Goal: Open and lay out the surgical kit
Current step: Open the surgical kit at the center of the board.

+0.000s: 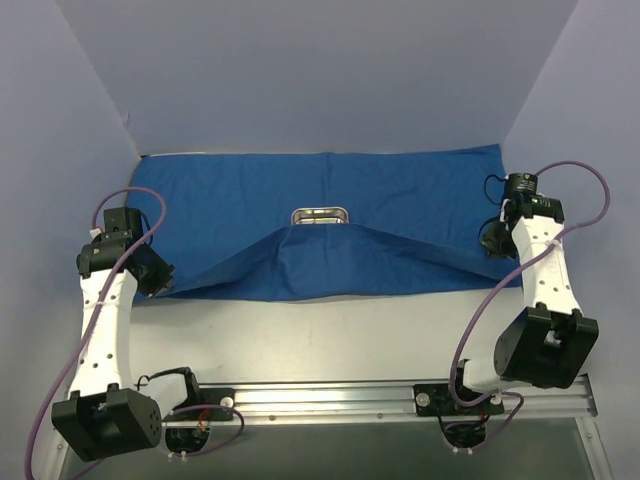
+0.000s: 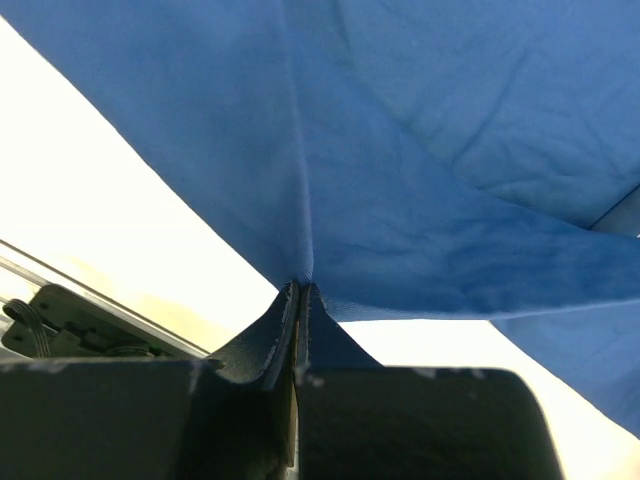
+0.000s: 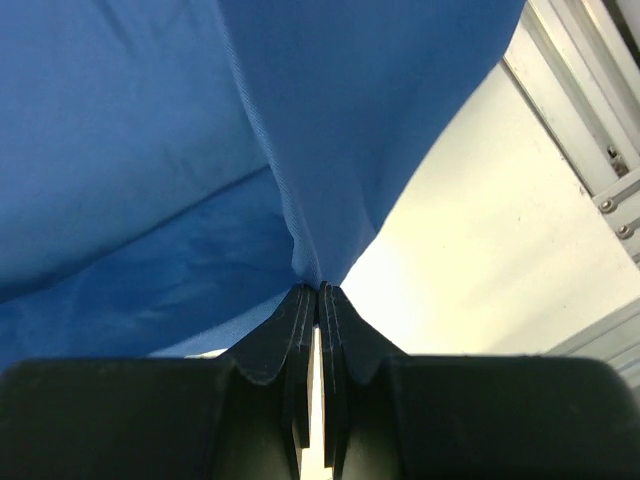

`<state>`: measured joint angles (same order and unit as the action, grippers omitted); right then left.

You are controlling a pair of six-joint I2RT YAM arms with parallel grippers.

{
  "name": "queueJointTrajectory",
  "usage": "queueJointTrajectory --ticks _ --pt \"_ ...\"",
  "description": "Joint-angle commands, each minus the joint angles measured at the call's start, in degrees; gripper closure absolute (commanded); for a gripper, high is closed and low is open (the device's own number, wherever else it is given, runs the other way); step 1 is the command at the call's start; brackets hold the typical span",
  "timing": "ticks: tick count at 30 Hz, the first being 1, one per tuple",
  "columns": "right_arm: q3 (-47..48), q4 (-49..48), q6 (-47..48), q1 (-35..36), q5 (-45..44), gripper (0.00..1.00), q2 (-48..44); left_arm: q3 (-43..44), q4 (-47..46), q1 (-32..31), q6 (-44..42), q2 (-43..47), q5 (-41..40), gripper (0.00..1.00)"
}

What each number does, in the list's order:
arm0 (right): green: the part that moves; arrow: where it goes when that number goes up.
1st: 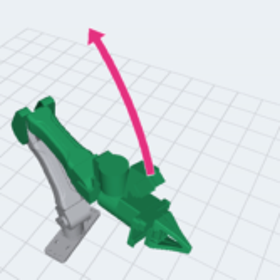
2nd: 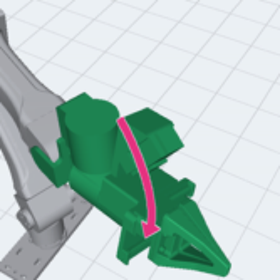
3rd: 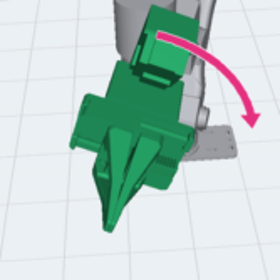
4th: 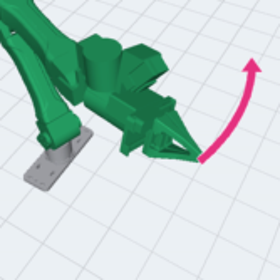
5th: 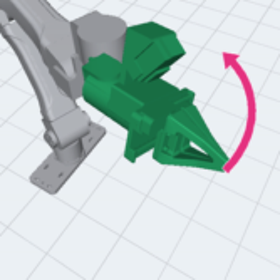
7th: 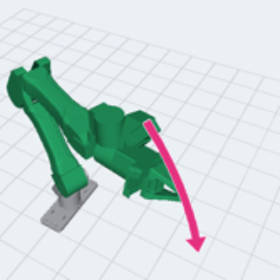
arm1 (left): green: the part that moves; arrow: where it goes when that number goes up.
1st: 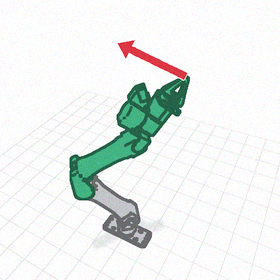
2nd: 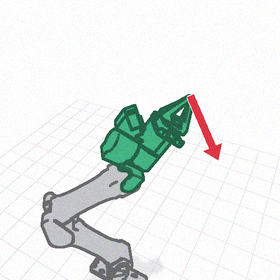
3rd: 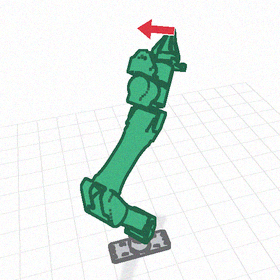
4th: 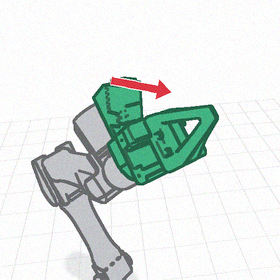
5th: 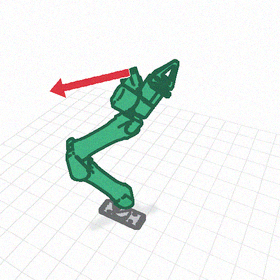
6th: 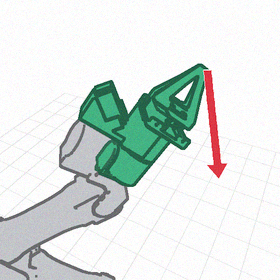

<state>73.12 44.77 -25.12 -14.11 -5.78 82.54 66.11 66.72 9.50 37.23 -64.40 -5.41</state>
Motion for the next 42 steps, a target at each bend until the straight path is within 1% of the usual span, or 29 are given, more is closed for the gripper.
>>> queueJointTrajectory --ticks 1,5,10,11,12,15,17,18,19,20,21,22,23,24,27,29,30,31,32,33,34,35,36,37,38,39,40,41,42 --pt "0.6 0.7 2.6 1.2 -1.8 1.00 -5.1 -0.9 0.0 0.8 -3.1 1.6 -1.5 0.98" --pt "-1.2 -1.4 3.2 2.9 -0.7 1.00 -12.4 -3.6 -1.1 1.3 -2.4 6.1 -0.2 0.98" --pt "-5.5 -2.3 2.4 4.3 -4.7 1.00 -22.4 -4.5 2.2 1.3 1.4 12.4 2.2 0.98" --pt "-6.4 -2.7 2.2 4.3 -5.0 1.00 -26.1 -4.9 2.6 1.3 2.0 13.7 2.9 0.98" --pt "-7.5 -3.0 1.9 4.3 -5.4 1.00 -28.0 -6.3 3.0 1.3 2.4 16.8 3.3 0.98" --pt "-11.2 -4.5 1.4 4.5 -9.4 1.00 -35.2 -8.4 4.1 1.3 4.4 21.6 4.9 0.98" --pt "-10.5 -4.1 0.0 4.7 -12.2 0.94 -38.3 -10.6 3.5 1.3 4.5 24.1 5.4 0.94" --pt "-10.3 -3.8 -0.6 4.6 -13.7 0.89 -39.0 -11.0 4.1 1.3 4.7 26.3 5.0 0.88" --pt "-9.9 -2.6 -1.6 4.6 -15.1 0.85 -39.4 -11.2 4.9 1.3 5.2 27.3 4.6 0.74" --pt "-9.3 -2.1 -1.5 4.7 -15.9 0.80 -39.5 -11.3 5.3 1.3 5.4 28.3 4.5 0.67" --pt "-9.0 -1.5 -1.6 4.6 -16.8 0.67 -39.5 -11.5 6.1 1.2 5.6 29.1 4.3 0.58" --pt "-8.6 -0.2 -1.6 4.6 -17.4 0.63 -39.6 -11.8 6.8 1.2 6.1 30.5 2.9 0.46" --pt "-8.4 -0.2 -1.1 4.6 -17.3 0.53 -40.3 -11.8 6.9 1.2 6.0 30.9 2.4 0.44" --pt "-8.2 -0.1 -0.9 4.6 -17.0 0.40 -40.7 -11.8 7.2 1.2 5.8 31.4 1.8 0.41" --pt "-7.0 0.2 -0.9 4.7 -15.6 0.28 -41.1 -10.0 6.8 1.3 6.5 31.8 0.0 0.39" --pt "-7.6 -3.8 -0.8 4.7 -10.7 0.28 -40.4 -8.3 5.3 1.5 7.2 31.0 0.9 0.39" --pt "-8.3 -6.1 -1.2 4.7 -6.9 0.30 -39.8 -8.3 1.3 1.5 7.2 30.0 2.0 0.39" --pt "-10.3 -11.5 -1.8 4.8 0.6 0.32 -37.7 -8.7 -2.0 1.5 7.3 29.6 5.4 0.39" --pt "-11.5 -14.5 -2.4 4.8 3.7 0.35 -36.1 -9.6 -9.6 1.5 7.4 29.1 8.3 0.42" --pt "-12.6 -17.3 -4.4 4.8 6.5 0.42 -34.2 -11.6 -13.5 1.5 7.7 27.0 10.9 0.47" --pt "-14.4 -23.1 -5.5 4.7 11.9 0.44 -29.7 -12.5 -17.8 1.4 8.1 25.3 13.6 0.53" --pt "-15.1 -26.1 -6.5 4.7 14.5 0.46 -26.7 -13.1 -21.3 1.4 8.5 23.4 17.5 0.58" --pt "-15.4 -28.5 -8.2 4.8 17.1 0.47 -23.8 -12.9 -26.1 1.3 8.9 18.1 18.3 0.69" --pt "-14.8 -31.4 -8.9 4.6 20.8 0.48 -17.3 -12.4 -27.9 1.0 8.7 15.0 19.1 0.73" --pt "-13.9 -31.4 -9.2 4.4 21.2 0.48 -13.8 -11.5 -30.1 0.8 8.2 11.9 20.3 0.75" --pt "-12.8 -31.0 -9.5 4.0 21.5 0.48 -10.9 -10.0 -29.8 0.5 7.3 4.6 20.4 0.78" --pt "-11.4 -29.2 -9.2 3.4 21.6 0.48 -5.2 -6.0 -28.9 0.3 5.3 0.7 20.4 0.78" --pt "-8.5 -27.7 -8.5 1.8 21.5 0.48 -2.2 -3.6 -25.8 0.3 4.2 -3.0 20.7 0.82" --pt "-6.7 -25.8 -7.6 1.0 20.4 0.44 0.2 -1.1 -23.8 0.3 3.2 -9.6 19.9 0.84"
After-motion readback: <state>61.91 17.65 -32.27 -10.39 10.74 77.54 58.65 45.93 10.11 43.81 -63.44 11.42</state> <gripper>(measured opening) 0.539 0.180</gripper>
